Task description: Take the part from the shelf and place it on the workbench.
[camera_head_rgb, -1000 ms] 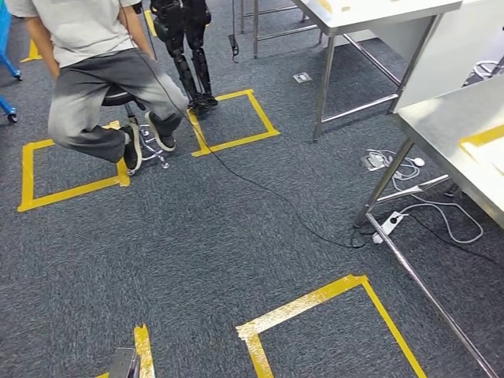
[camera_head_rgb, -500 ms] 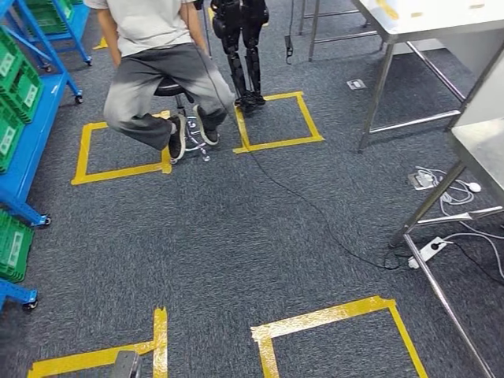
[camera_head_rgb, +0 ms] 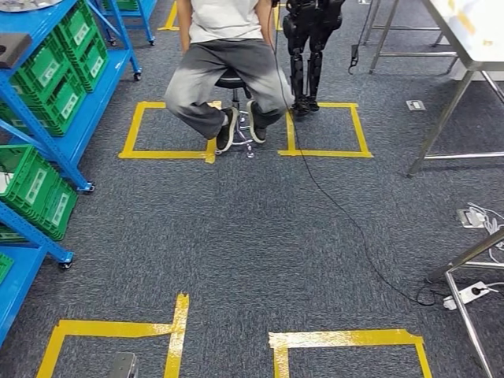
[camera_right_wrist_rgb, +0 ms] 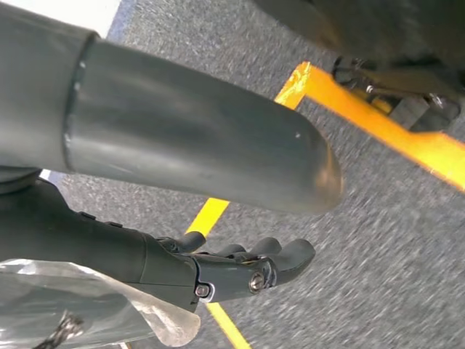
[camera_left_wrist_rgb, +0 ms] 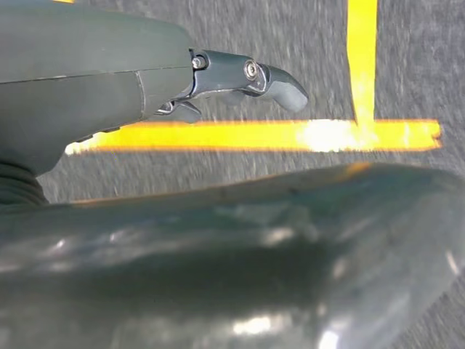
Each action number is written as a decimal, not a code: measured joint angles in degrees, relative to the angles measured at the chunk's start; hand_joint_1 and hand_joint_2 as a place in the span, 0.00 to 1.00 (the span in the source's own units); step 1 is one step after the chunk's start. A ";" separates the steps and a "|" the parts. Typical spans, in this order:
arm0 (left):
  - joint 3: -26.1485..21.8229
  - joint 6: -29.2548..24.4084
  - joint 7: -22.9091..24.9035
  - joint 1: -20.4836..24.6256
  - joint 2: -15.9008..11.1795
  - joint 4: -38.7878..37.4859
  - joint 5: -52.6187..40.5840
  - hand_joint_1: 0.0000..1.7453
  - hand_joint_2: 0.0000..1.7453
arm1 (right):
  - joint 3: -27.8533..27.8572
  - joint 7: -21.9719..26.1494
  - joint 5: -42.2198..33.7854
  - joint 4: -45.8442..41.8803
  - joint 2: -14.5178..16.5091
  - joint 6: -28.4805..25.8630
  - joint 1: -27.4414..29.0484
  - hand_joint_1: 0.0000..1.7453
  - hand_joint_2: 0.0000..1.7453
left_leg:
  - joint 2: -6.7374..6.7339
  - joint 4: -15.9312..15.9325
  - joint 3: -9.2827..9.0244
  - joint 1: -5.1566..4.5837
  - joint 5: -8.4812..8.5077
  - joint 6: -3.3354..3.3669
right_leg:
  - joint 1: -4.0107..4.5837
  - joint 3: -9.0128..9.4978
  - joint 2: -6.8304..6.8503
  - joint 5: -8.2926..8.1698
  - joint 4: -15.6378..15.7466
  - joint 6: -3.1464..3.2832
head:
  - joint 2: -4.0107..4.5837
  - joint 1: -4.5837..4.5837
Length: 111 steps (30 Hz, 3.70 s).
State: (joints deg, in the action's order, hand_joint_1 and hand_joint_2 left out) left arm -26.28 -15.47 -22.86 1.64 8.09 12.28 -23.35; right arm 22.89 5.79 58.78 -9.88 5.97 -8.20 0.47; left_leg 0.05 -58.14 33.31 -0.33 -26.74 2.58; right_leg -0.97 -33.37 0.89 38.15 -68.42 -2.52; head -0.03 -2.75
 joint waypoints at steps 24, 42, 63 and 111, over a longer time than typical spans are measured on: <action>0.01 0.22 0.08 0.24 0.06 -0.15 -0.12 0.00 0.00 | -0.14 0.02 0.01 0.11 -0.26 0.40 0.45 0.00 0.00 | -5.08 -1.57 0.26 -1.05 -1.09 -1.38 | 0.43 4.18 5.63 -6.24 10.17 1.26 | 0.01 -0.61; -0.04 0.09 0.11 0.15 0.40 -0.20 -0.29 0.00 0.00 | -0.28 -0.28 0.28 0.20 -0.44 1.16 0.38 0.00 0.00 | 6.61 -1.50 0.73 0.23 -0.87 -2.13 | -0.68 2.01 -4.51 -8.09 9.66 1.18 | -0.01 -0.13; -0.13 -0.10 0.13 0.31 0.44 -0.24 -0.45 0.00 0.00 | -0.38 -0.11 0.52 0.20 -0.48 1.70 0.29 0.00 0.00 | 1.23 -0.41 -0.18 0.09 -0.75 -0.06 | -0.06 -4.05 -0.63 0.31 -5.45 -0.20 | -0.01 0.10; -0.30 1.43 -0.75 0.50 0.78 -0.35 -1.19 0.00 0.00 | -0.97 0.53 0.55 0.44 -1.12 5.03 0.49 0.00 0.00 | 0.55 -13.16 6.16 0.66 -4.24 -3.48 | -0.23 3.75 0.89 -7.00 10.25 2.39 | 0.00 -0.55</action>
State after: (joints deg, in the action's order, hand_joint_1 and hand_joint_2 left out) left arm -26.58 -14.05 -23.61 2.14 8.87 11.93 -24.54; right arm 21.92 6.32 59.33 -9.44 4.85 -3.17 0.96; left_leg 0.60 -71.29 39.47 0.33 -30.98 -0.90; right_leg -1.20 -29.62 1.78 31.15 -58.17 -0.13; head -0.03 -3.30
